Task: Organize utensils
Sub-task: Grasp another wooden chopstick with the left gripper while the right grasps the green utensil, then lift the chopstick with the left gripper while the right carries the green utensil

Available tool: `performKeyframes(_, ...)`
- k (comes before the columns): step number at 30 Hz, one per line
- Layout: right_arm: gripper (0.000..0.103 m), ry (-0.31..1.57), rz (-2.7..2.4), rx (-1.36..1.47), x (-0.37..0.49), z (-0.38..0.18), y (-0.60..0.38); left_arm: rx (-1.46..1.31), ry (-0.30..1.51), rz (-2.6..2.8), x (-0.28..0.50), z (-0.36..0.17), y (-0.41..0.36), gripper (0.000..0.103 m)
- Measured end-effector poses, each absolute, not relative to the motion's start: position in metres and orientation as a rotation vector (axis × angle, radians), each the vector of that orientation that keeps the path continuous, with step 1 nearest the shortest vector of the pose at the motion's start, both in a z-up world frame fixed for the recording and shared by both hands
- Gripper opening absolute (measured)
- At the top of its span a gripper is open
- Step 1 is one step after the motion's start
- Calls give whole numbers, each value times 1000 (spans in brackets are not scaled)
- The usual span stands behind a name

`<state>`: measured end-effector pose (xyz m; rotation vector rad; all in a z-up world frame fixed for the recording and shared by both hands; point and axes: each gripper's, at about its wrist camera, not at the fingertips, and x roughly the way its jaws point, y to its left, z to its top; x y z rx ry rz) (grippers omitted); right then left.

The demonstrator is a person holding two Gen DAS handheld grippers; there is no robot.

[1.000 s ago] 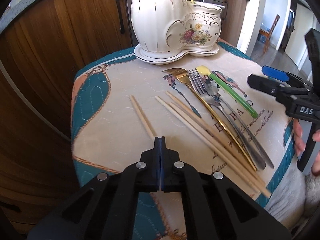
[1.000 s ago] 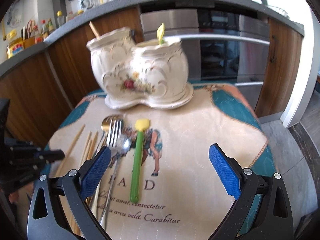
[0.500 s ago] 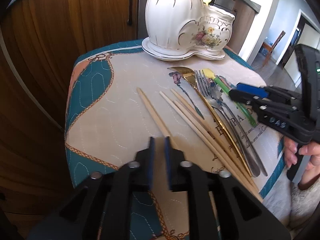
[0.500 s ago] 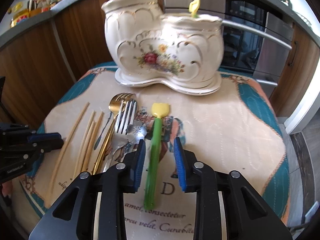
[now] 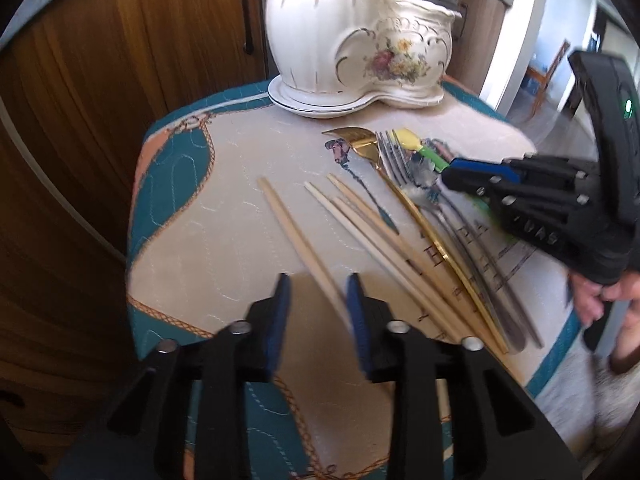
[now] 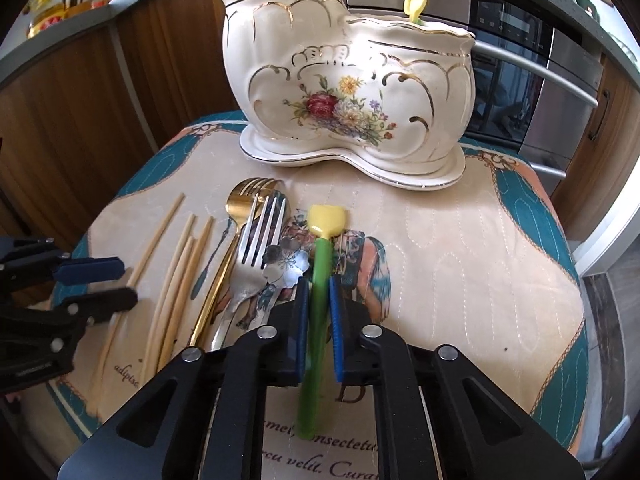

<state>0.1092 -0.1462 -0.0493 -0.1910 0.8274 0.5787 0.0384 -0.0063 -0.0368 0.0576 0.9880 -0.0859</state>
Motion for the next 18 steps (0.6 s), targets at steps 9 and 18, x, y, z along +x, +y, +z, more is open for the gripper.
performKeyframes(9,10,771,618,-150,93,-37,-157,46,977,-84,38,-36,11,9)
performKeyframes(18,10,679,638,-70,88,-16,-173,27,906,-82,30,-18,20,6)
